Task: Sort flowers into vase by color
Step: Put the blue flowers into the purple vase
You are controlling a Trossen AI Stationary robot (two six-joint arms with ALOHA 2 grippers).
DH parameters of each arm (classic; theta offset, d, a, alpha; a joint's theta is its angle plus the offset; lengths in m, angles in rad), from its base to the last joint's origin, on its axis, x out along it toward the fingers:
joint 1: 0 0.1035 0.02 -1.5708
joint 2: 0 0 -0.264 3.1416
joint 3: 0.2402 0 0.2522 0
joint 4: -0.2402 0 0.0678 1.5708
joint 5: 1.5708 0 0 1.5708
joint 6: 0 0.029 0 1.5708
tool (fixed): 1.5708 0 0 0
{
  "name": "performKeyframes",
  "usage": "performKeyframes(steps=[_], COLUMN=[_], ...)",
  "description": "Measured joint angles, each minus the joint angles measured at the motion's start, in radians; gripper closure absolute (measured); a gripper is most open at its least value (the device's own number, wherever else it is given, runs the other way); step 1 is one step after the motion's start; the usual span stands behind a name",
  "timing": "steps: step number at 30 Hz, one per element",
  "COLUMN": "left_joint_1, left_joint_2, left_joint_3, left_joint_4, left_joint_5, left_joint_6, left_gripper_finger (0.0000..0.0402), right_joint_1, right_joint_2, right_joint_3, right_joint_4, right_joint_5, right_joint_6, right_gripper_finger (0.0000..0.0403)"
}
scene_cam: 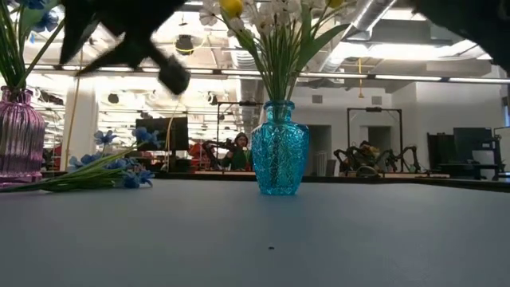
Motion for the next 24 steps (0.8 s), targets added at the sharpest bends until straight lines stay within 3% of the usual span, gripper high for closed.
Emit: performKeyframes(steps=[6, 13, 18, 24], left_joint_1=[0.000, 0.000, 0.000, 0.000], left_joint_2=[0.000, 0.000, 0.000, 0.000], left_joint_3=[0.000, 0.000, 0.000, 0.000], left_joint_4=[-0.001, -0.001, -0.002, -0.002], left_joint_5=[0.000, -0.005, -0.009, -0.024], left_joint_6=[-0.016, -0.043, -0.058, -0.064], left_gripper_finger=[0.0242, 0.0242, 0.0242, 0.0242], right_joint_1=[-0.041, -0.112, -0.145, -0.165], right_joint_2=[0.089, 0.126, 0.126, 0.125], right_joint_3=[0.003, 0.001, -0.013, -0.012], right_joint_4=[0.126, -0.011, -0.061, 0.012], right_joint_5=[-0.059, -0.199, -0.200, -0.215], right_joint_6=[0.047, 0.142, 0.145, 0.110], right_gripper_finger=[0.0242, 0.0142, 0.0133, 0.0133])
